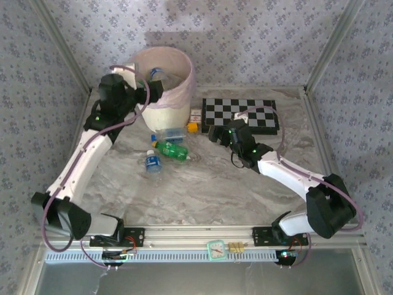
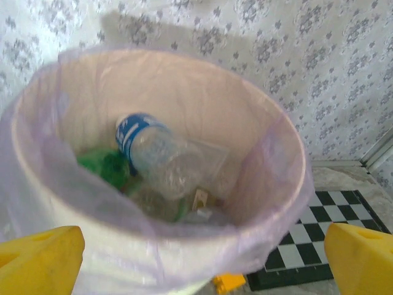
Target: Put the plastic bottles in the bin
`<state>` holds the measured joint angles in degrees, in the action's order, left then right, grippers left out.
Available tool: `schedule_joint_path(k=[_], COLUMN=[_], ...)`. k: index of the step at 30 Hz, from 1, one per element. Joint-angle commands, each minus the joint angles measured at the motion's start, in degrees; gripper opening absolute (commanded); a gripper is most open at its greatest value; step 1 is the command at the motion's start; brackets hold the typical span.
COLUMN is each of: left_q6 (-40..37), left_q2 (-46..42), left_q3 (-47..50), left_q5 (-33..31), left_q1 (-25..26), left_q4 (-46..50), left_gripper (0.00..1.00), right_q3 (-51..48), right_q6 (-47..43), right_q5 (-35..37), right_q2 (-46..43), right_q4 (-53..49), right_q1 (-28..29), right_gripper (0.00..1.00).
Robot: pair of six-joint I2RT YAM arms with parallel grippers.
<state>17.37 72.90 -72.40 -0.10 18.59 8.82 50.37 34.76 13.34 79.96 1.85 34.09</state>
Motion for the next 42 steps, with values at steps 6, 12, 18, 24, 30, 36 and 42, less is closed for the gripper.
schedule_joint_path(k=[6,12,18,24,30,36,42], left_q6=[11.6,14.7,20.0,21.7,22.2,22.2,21.8], left_q2=[-8.9,-12.8,-13.9,-11.5,-7.4,-2.3,2.4], left_q3=[13.3,20.7,28.3,32.0,33.9,35.7,35.8], left_q5=[-5.0,-6.2,-5.8,-7.3,-7.3,-7.6,-7.6], left_q1=[0.7,2.1,6.1,11.9,14.5,15.4,15.6], left_q4=[-2.5,8.0,12.4,15.2,16.5,14.5,11.9], left_gripper=[1.00,1.00,1.00,1.00,1.00,1.00,0.99], right_q3=[1.8,1.1,1.1,1.3,1.3,1.3,1.4], right_q6=[0.8,2.3,2.7,2.8,2.9,2.9,2.6], right_q5=[-2.8,-2.4,-2.9,-3.0,-2.7,-2.6,-2.4], right_q2=[2.9,3.2,3.9,3.8,3.2,2.8,2.3], right_q4=[1.9,2.2,2.5,2.0,1.6,1.2,0.8], right_q1=[-0.4,-0.4,-0.5,-0.5,-0.6,-0.5,-0.6], right_gripper=[1.00,1.00,1.00,1.00,1.00,1.00,1.00])
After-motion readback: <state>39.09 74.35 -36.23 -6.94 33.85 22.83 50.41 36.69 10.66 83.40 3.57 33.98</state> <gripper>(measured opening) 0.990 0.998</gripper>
